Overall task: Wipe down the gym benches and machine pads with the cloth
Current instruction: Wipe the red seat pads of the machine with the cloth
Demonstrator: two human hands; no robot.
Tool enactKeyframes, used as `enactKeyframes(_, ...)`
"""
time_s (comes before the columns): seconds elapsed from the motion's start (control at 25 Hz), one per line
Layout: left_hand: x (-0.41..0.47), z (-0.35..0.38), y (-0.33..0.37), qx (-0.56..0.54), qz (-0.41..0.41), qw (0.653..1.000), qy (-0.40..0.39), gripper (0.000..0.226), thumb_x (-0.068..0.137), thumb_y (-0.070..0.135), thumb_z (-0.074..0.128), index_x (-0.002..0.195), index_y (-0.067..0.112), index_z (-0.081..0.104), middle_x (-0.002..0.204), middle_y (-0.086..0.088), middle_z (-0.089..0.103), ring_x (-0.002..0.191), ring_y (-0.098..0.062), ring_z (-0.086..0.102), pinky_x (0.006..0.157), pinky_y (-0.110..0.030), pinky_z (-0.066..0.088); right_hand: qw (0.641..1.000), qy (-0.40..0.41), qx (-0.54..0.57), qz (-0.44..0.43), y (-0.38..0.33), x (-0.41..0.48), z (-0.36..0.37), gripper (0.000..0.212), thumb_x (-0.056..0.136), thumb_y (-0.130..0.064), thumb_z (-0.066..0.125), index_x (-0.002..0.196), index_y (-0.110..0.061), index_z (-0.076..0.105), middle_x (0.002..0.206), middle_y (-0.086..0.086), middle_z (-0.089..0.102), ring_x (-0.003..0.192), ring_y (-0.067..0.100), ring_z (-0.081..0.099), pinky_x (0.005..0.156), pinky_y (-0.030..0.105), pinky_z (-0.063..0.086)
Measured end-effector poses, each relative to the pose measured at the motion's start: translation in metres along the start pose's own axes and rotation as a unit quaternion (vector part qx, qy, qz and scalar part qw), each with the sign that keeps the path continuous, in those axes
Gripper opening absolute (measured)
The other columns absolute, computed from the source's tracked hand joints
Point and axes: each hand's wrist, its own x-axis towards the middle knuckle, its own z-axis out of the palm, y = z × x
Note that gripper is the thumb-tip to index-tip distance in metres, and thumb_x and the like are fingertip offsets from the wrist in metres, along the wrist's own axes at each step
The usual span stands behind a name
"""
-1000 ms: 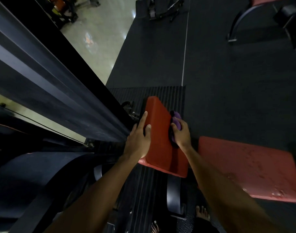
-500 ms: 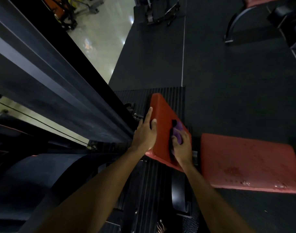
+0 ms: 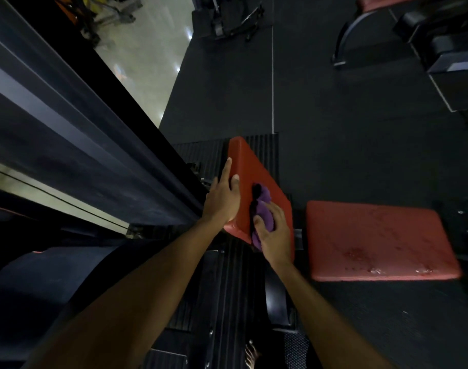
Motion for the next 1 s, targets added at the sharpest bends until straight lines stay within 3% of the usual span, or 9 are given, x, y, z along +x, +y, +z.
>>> enactKeyframes(0.16, -0.007, -0.001, -0.003, -0.023, -0.002, 1.000, -0.014, 0.051, 0.107, 0.050, 0.022, 0.156, 0.053, 0.008, 0.160, -0.012, 0.031, 0.142, -0.036, 0.037, 0.115, -0.055, 0.031, 0.975, 0.068, 0.115, 0.175, 0.013, 0.025, 0.005, 0.023, 0.097, -0.016, 0.064, 0.105, -0.037, 0.070, 0.114, 0.016, 0.069, 0.065, 0.015, 0.066, 0.050, 0.029, 0.052)
enactKeyframes(0.24, -0.015, 0.000, -0.010, -0.042, 0.008, 0.999, -0.006, 0.049, 0.108, 0.048, 0.024, 0.156, 0.051, 0.013, 0.159, -0.008, 0.034, 0.145, -0.031, 0.035, 0.117, -0.054, 0.029, 0.968, 0.081, 0.132, 0.198, -0.006, 0.028, 0.010, 0.020, 0.096, -0.025, 0.066, 0.110, -0.039, 0.071, 0.119, 0.005, 0.070, 0.081, 0.017, 0.070, 0.056, 0.031, 0.058)
enactKeyframes(0.32, -0.023, 0.003, -0.019, -0.058, 0.026, 0.998, 0.004, 0.049, 0.108, 0.044, 0.026, 0.156, 0.047, 0.019, 0.157, -0.005, 0.040, 0.143, -0.027, 0.037, 0.117, -0.046, 0.029, 0.989, 0.051, 0.083, 0.108, -0.035, 0.016, 0.017, 0.025, 0.093, -0.035, 0.067, 0.117, -0.041, 0.069, 0.121, -0.006, 0.068, 0.102, 0.012, 0.069, 0.082, 0.036, 0.061)
enactKeyframes(0.4, -0.028, 0.006, -0.026, -0.069, 0.043, 0.997, 0.013, 0.049, 0.108, 0.040, 0.028, 0.157, 0.043, 0.023, 0.155, -0.003, 0.042, 0.142, -0.025, 0.040, 0.115, -0.041, 0.031, 0.999, 0.026, 0.035, -0.008, -0.053, -0.007, 0.025, 0.030, 0.094, -0.029, 0.068, 0.124, -0.032, 0.068, 0.131, -0.011, 0.061, 0.119, 0.001, 0.058, 0.101, 0.021, 0.047)
enactKeyframes(0.52, -0.029, 0.006, -0.027, -0.068, 0.043, 0.997, 0.017, 0.048, 0.108, 0.041, 0.028, 0.156, 0.044, 0.024, 0.153, -0.005, 0.045, 0.139, -0.026, 0.043, 0.113, -0.042, 0.034, 0.998, 0.037, -0.016, -0.054, -0.033, -0.023, 0.028, 0.032, 0.093, -0.017, 0.068, 0.125, -0.023, 0.069, 0.137, -0.010, 0.051, 0.126, -0.004, 0.049, 0.104, 0.014, 0.040)
enactKeyframes(0.68, -0.033, 0.004, -0.025, -0.055, 0.043, 0.997, 0.015, 0.048, 0.108, 0.044, 0.024, 0.156, 0.046, 0.021, 0.152, -0.007, 0.044, 0.138, -0.027, 0.043, 0.114, -0.045, 0.033, 0.996, 0.079, -0.010, 0.048, 0.004, -0.024, 0.012, 0.019, 0.088, -0.036, 0.064, 0.105, -0.044, 0.068, 0.121, -0.015, 0.057, 0.099, 0.018, 0.068, 0.082, 0.048, 0.060)
enactKeyframes(0.8, -0.035, 0.005, -0.022, -0.053, 0.038, 0.998, 0.017, 0.048, 0.109, 0.044, 0.023, 0.156, 0.046, 0.021, 0.151, -0.008, 0.044, 0.135, -0.028, 0.046, 0.109, -0.043, 0.036, 0.986, 0.087, 0.007, 0.145, 0.010, -0.008, 0.006, 0.014, 0.090, -0.032, 0.066, 0.100, -0.040, 0.070, 0.117, 0.006, 0.067, 0.074, 0.019, 0.070, 0.062, 0.036, 0.061)
enactKeyframes(0.92, -0.033, 0.005, -0.023, -0.055, 0.043, 0.997, 0.026, 0.048, 0.108, 0.044, 0.025, 0.156, 0.045, 0.023, 0.149, -0.011, 0.046, 0.132, -0.030, 0.049, 0.108, -0.042, 0.039, 0.995, 0.049, 0.009, 0.086, -0.038, -0.020, 0.012, 0.043, 0.085, -0.043, 0.060, 0.127, -0.032, 0.065, 0.138, 0.009, 0.054, 0.104, 0.013, 0.064, 0.082, 0.024, 0.056)
enactKeyframes(1.0, -0.032, 0.006, -0.025, -0.056, 0.048, 0.997, 0.024, 0.049, 0.108, 0.043, 0.025, 0.157, 0.043, 0.024, 0.149, -0.013, 0.046, 0.131, -0.031, 0.050, 0.108, -0.042, 0.038, 0.999, -0.020, -0.037, 0.013, -0.051, -0.040, 0.017, 0.064, 0.085, -0.032, 0.058, 0.148, -0.025, 0.049, 0.156, -0.002, 0.026, 0.129, 0.006, 0.040, 0.100, 0.018, 0.041)
